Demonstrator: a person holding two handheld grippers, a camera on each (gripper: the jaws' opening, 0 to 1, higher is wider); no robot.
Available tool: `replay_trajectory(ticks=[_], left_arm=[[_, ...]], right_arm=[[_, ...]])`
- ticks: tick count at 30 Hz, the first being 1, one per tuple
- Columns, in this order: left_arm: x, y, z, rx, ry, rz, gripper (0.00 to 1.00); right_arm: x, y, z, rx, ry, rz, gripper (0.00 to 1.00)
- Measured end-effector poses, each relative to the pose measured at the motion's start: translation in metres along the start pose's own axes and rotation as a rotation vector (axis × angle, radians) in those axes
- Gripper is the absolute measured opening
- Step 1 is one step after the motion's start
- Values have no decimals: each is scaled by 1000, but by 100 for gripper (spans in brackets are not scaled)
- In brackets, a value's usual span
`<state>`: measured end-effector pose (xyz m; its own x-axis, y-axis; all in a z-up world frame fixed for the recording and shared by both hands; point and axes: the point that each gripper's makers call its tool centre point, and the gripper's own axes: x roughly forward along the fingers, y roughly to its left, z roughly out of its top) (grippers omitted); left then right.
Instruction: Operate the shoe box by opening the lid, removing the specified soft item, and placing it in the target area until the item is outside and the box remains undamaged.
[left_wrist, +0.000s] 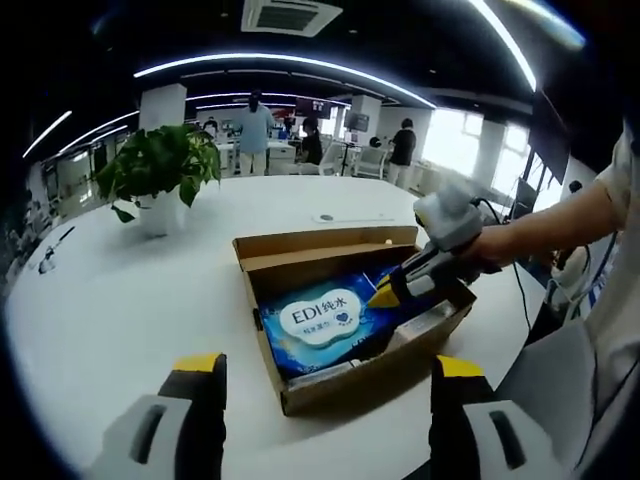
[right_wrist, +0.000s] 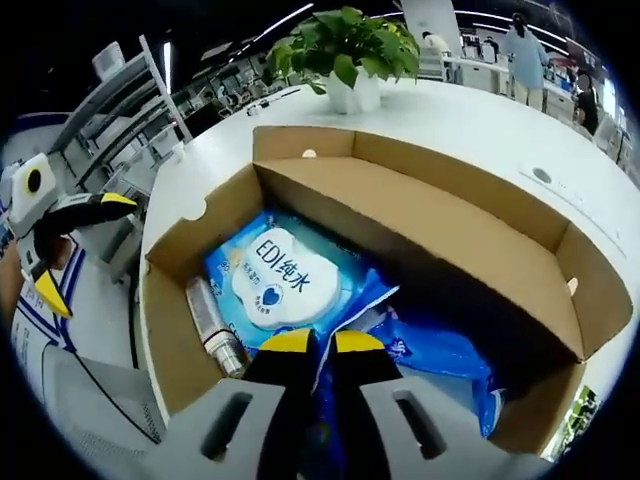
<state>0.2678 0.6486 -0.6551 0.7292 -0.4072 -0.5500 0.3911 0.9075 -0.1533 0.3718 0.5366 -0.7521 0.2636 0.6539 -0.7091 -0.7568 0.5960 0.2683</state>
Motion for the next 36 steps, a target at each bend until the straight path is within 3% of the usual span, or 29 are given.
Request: replay_trajectory(ticks=[7,11,17,33,36], left_arm=[[0,-1,0,2,2,-5,87],[0,-1,2,12,-3,-3,88],[1,1,4,14,0,6,89],[12,-8,8,39,26,-12,83],[17,-7,10,31,41,-3,76]], right_arm=[[-3,2,5,15,-8,0,1],[-12,3,8,77,-21,-12,0],[-26,3,12,76,-44,-27,0],[-62,-11,18,72,-107,-84,0],[-70,-14,18,73,-110,-101,0]])
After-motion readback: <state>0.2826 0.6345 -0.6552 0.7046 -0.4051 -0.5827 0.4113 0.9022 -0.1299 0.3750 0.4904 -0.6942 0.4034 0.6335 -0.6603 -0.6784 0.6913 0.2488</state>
